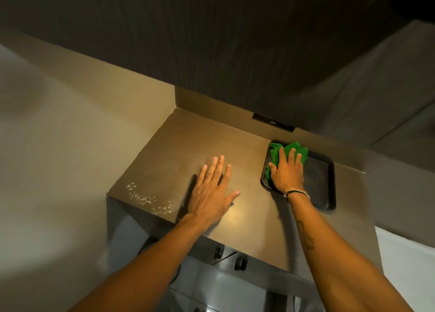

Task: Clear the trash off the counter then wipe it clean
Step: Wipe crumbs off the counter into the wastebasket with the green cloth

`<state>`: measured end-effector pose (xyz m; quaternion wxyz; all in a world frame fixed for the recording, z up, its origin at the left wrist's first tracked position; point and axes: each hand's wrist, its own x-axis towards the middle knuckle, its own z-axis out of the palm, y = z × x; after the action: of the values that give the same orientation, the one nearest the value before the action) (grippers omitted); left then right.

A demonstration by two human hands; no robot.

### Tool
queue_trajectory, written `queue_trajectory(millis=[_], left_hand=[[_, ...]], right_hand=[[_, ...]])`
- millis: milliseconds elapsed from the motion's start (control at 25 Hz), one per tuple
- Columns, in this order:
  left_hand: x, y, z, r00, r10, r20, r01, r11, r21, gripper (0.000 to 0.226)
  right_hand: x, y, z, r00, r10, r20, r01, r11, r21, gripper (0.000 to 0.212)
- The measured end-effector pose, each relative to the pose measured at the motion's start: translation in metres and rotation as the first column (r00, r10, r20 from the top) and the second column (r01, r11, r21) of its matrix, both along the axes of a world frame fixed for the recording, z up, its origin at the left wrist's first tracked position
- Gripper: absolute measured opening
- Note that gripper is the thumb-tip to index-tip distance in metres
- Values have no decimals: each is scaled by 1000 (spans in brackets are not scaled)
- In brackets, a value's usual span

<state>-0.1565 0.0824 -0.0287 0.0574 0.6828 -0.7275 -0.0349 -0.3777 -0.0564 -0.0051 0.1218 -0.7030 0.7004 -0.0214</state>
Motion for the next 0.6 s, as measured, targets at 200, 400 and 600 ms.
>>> queue_trajectory(millis=[200,400,600], left_hand=[[4,1,-24,999,-15,-29,16,999,47,87],[9,11,-25,997,22,-68,-21,1000,6,88],[38,51,-12,985,94,-146,-114,984,-134,86]], right_hand=[[3,-7,-18,999,-10,-30,8,996,-84,53],[13,-4,5,993,-47,112,70,975,-209,46],[54,65,42,903,79,423,177,827,-534,76]])
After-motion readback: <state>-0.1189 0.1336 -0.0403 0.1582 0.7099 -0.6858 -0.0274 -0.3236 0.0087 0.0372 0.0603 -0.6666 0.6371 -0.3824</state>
